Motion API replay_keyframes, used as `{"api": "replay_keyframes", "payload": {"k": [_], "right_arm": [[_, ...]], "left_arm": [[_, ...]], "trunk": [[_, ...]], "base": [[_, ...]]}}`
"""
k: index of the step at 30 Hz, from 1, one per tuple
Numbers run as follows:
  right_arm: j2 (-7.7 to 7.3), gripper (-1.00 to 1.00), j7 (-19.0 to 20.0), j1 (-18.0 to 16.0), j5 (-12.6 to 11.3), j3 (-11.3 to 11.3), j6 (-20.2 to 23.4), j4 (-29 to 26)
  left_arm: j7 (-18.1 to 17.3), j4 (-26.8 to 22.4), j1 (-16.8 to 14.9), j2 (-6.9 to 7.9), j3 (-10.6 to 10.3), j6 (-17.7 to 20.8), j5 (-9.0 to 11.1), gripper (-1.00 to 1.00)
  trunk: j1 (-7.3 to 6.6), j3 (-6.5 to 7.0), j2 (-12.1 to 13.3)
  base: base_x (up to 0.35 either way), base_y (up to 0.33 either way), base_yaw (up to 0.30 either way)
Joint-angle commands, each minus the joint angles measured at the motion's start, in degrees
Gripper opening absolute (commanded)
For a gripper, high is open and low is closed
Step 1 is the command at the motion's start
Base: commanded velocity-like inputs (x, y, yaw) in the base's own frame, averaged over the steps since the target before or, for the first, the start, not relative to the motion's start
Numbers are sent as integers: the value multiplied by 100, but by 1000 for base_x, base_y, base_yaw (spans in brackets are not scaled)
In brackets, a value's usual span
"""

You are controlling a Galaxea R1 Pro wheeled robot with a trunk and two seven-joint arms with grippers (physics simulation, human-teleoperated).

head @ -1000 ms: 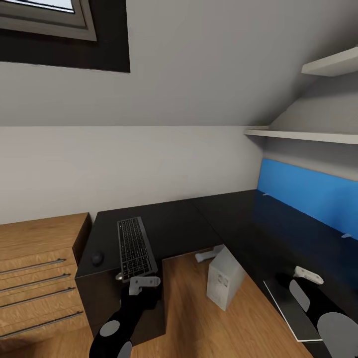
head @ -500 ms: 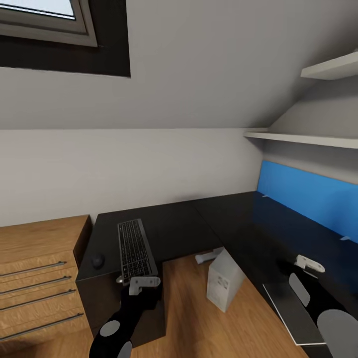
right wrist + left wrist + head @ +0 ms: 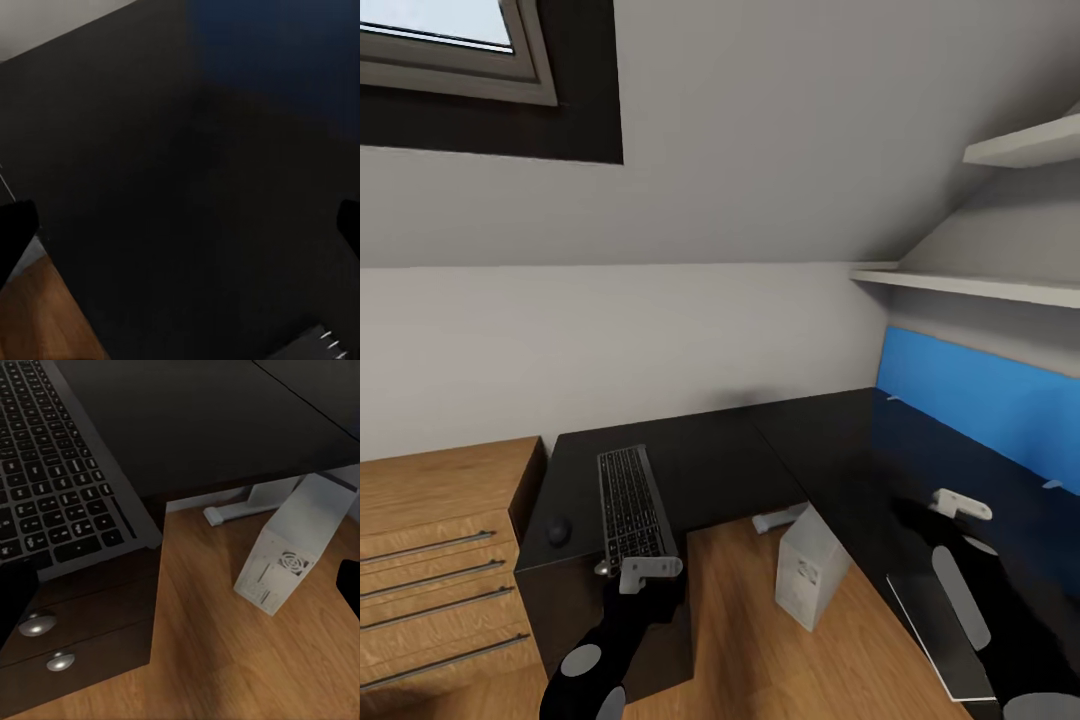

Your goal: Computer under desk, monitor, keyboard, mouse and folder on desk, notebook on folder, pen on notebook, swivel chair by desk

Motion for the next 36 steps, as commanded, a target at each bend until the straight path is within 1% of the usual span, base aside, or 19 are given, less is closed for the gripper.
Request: {"api": "replay_keyframes", "payload": {"k": [1, 3, 4, 5, 6, 7, 19, 21, 27, 36], "right_arm": [[40, 100, -77, 116, -61, 6, 128, -284], [131, 100, -154, 312, -64, 7, 316, -744], [231, 100, -239, 459, -66, 5, 485, -1097], [280, 100, -282, 512, -66, 4, 568, -1235], [451, 100, -422, 657, -68, -15, 918, -1619], [502, 100, -456, 691, -69, -36, 1021, -1709], [569, 100, -503, 726, -67, -54, 1096, -1811], [630, 100, -505, 727, -64, -61, 1099, -1825], [673, 100, -499, 727, -60, -77, 1094, -1826], [684, 100, -499, 728, -60, -78, 1065, -1887]], "left_arm": [[56, -7, -5, 1, -8, 18, 60, 100], [58, -7, -5, 1, -8, 20, 60, 100], [56, -7, -5, 1, -10, 21, 60, 100], [55, -7, -5, 1, -11, 21, 60, 100], [59, -7, -5, 1, -8, 22, 60, 100], [57, -5, -5, 1, -11, 22, 60, 100], [59, 5, -5, 6, 9, 15, 62, 100], [59, 9, -5, 9, 23, 14, 61, 100], [54, 17, -5, 10, 36, 14, 61, 100], [54, 19, -5, 2, 41, 13, 71, 100]], "trunk": [[0, -7, -4], [0, -7, -4], [0, -7, -4], [0, -7, -4], [0, -7, -4], [0, -7, -4], [0, -7, -4], [0, -7, -4], [0, -7, -4], [0, -7, -4]], "base": [[0, 0, 0], [0, 0, 0], [0, 0, 0], [0, 0, 0], [0, 0, 0], [0, 0, 0], [0, 0, 0], [0, 0, -20], [-10, 9, -159], [-192, 172, -41]]}}
